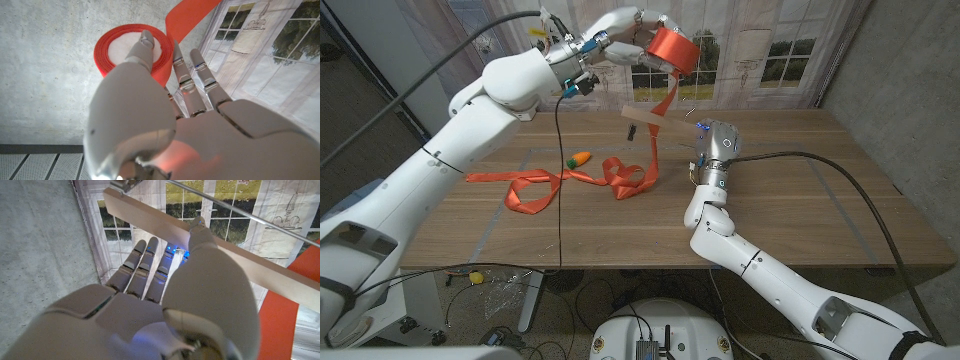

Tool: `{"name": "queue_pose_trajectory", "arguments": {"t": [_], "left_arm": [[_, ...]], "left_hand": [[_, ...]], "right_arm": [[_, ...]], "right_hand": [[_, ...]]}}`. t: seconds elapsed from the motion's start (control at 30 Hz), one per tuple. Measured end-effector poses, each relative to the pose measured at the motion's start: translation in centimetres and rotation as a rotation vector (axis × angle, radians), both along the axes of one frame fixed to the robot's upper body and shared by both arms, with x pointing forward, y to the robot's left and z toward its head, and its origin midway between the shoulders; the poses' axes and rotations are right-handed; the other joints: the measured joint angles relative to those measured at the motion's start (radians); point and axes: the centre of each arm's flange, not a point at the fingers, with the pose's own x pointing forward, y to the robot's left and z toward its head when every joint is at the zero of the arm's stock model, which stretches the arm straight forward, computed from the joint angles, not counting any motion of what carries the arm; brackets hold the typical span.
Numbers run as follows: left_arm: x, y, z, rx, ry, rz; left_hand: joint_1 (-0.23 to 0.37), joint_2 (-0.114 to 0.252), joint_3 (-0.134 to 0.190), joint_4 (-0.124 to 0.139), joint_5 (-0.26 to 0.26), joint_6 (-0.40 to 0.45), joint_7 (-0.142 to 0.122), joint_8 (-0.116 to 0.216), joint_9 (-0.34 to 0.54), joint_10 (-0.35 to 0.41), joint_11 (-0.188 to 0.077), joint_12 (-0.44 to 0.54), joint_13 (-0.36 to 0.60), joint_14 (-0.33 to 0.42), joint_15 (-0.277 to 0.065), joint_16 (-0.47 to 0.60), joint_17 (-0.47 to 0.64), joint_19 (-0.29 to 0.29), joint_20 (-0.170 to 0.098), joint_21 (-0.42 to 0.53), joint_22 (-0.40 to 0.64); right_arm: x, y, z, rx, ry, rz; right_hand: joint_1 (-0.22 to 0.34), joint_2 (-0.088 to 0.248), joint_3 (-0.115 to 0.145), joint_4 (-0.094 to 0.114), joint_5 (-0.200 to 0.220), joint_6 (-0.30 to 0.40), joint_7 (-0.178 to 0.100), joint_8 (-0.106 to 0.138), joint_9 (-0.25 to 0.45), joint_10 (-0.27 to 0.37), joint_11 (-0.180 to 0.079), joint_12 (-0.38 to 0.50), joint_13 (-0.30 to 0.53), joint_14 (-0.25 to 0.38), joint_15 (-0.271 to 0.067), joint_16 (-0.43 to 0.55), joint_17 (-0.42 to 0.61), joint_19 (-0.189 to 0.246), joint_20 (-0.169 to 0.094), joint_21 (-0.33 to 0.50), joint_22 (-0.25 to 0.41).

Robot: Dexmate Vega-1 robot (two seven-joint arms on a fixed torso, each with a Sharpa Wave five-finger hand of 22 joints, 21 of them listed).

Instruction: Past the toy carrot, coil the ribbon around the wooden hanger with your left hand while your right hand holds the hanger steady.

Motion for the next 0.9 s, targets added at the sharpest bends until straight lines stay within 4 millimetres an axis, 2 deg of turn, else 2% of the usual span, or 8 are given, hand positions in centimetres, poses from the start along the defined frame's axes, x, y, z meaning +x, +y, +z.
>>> {"name": "queue_pose_trajectory", "arguments": {"t": [0.23, 0.37, 0.7, 0.9], "left_arm": [[-0.1, -0.4, -1.3, 0.006, 0.041, -0.062], [0.0, -0.6, -2.4, 0.016, 0.074, -0.095], [1.0, -0.9, -5.8, 0.033, 0.2, -0.158], [2.3, -0.6, -8.5, 0.018, 0.3, -0.174]], "left_hand": [[0.0, 0.0, 0.0, 0.0, 0.0, 0.0, 0.0, -0.001, 0.0, 0.0, 0.0, 0.0, 0.0, 0.001, 0.001, 0.0, 0.004, -0.005, -0.005, 0.008, 0.0], [0.0, 0.0, 0.0, 0.0, 0.0, 0.0, 0.0, -0.003, -0.001, 0.0, 0.0, 0.0, 0.0, 0.002, 0.001, 0.0, 0.004, -0.006, -0.005, 0.013, 0.0], [-0.001, 0.001, 0.0, 0.0, 0.0, 0.0, 0.0, -0.005, 0.005, 0.0, 0.0, 0.0, 0.0, 0.004, 0.0, -0.007, 0.009, -0.011, 0.0, 0.025, 0.0], [-0.001, 0.001, 0.004, -0.004, 0.004, 0.0, 0.0, -0.004, 0.008, 0.0, 0.0, 0.0, 0.0, 0.005, 0.002, -0.008, 0.009, -0.016, 0.005, 0.032, 0.0]], "right_arm": [[0.2, -0.1, 0.5, 0.052, -0.005, -0.031], [0.2, -0.3, 0.9, 0.083, -0.027, -0.044], [0.2, -1.1, 1.6, 0.158, -0.106, -0.045], [-0.1, -1.5, 2.1, 0.193, -0.184, -0.024]], "right_hand": [[0.0, 0.0, 0.0, 0.0, 0.0, 0.0, 0.0, -0.003, -0.003, 0.0, 0.0, -0.003, -0.005, 0.002, 0.002, 0.0, 0.0, 0.004, 0.005, 0.0, 0.0], [0.0, 0.0, -0.001, -0.001, -0.001, 0.005, 0.005, -0.007, -0.005, 0.009, 0.009, -0.003, -0.005, 0.007, -0.003, 0.0, 0.0, -0.001, 0.01, 0.0, 0.0], [0.0, 0.0, -0.003, -0.003, -0.002, 0.005, 0.006, -0.013, -0.006, 0.014, 0.015, 0.001, -0.008, 0.01, 0.0, 0.0, 0.0, 0.002, 0.013, 0.0, 0.0], [0.0, 0.0, -0.004, -0.004, -0.009, 0.009, 0.01, -0.017, -0.008, 0.018, 0.019, 0.001, -0.014, 0.019, -0.002, 0.0, -0.001, 0.004, 0.016, 0.0, 0.0]]}}
